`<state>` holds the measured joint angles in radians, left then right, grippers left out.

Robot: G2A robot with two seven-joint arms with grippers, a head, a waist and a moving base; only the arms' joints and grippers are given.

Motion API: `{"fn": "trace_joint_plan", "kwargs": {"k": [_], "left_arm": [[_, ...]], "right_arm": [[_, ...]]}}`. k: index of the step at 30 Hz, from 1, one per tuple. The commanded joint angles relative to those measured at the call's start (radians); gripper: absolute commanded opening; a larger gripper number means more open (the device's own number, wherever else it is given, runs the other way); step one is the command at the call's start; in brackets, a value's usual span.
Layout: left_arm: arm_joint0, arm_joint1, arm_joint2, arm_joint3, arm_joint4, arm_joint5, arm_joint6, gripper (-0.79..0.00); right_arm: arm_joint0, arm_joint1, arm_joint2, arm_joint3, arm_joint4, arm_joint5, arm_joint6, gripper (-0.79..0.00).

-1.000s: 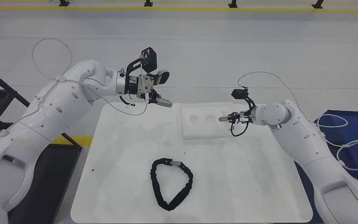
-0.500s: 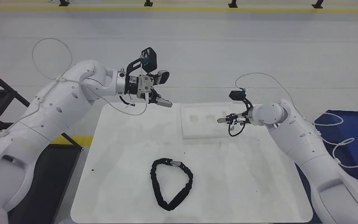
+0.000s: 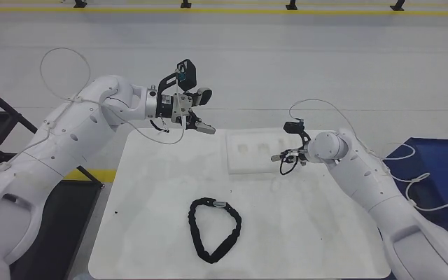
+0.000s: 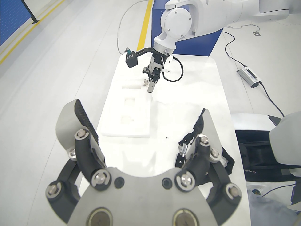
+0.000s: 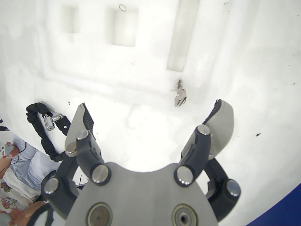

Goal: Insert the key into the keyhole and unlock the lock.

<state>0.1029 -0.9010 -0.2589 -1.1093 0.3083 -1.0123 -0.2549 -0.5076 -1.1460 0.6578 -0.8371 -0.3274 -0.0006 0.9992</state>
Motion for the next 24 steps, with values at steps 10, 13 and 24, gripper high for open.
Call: {"fn": "trace_joint_plan", "kwargs": {"k": [10,13,24], "left_arm": [[0.0,0.0,0.0,0.0,0.0,0.0,0.0,0.0],[0.0,0.0,0.0,0.0,0.0,0.0,0.0,0.0],[0.0,0.0,0.0,0.0,0.0,0.0,0.0,0.0]], "right_arm": [[0.034,-0.048,-0.034,0.092,-0.014,0.019,-0.005,-0.215],[0.041,-0.058,-0.04,0.107,-0.028,0.038,-0.011,-0.379],[0.056,-0.091,-0.045,0.172,-0.027,0.065,0.003,-0.493]]}}
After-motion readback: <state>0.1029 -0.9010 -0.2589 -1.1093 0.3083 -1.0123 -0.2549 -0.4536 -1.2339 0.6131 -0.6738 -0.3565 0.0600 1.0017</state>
